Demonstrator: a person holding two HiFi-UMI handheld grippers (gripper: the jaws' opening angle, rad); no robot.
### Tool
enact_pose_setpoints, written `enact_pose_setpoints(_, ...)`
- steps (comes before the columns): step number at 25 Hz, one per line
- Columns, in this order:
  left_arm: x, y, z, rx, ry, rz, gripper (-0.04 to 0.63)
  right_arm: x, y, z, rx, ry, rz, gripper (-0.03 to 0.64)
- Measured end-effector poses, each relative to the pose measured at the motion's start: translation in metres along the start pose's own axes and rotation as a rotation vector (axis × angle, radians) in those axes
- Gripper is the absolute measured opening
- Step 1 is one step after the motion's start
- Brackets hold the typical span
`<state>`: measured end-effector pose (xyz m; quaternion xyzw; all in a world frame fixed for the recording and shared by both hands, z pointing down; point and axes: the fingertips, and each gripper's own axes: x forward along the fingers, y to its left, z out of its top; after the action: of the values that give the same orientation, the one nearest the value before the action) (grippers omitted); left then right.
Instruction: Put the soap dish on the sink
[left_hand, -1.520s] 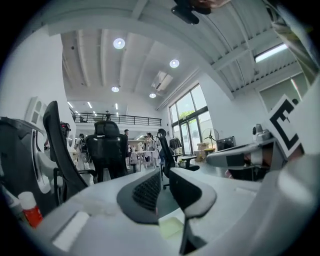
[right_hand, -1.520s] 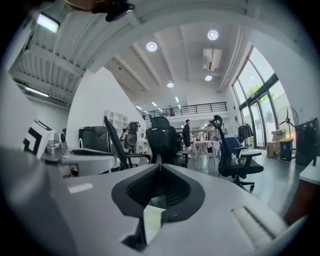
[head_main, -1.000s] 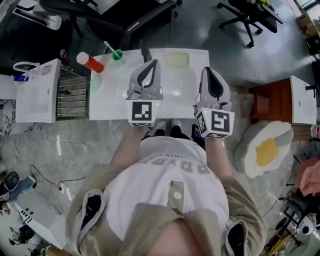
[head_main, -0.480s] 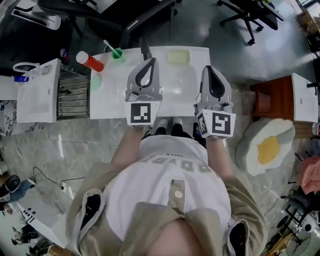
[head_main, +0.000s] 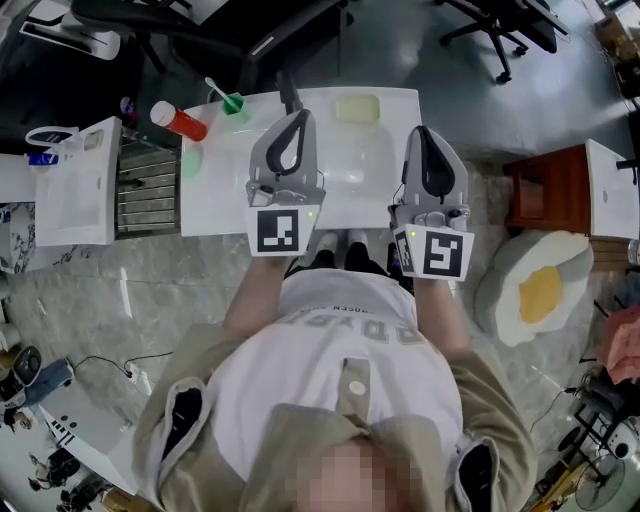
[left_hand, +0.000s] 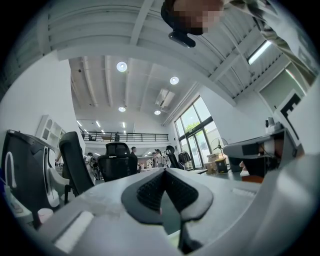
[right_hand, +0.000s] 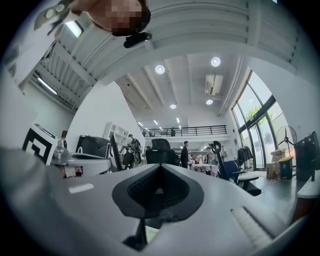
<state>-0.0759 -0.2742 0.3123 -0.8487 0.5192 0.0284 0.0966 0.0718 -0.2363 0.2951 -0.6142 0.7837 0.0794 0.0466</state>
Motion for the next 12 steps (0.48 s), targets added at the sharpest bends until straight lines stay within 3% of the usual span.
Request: enact_pose_setpoints(12,-0.0031,-0.0027,0.0011,0.001,-0.011,-0.009,0.008,-0.0044,0.0034,0.0057,-0.024,-0.030,0.003,0.002)
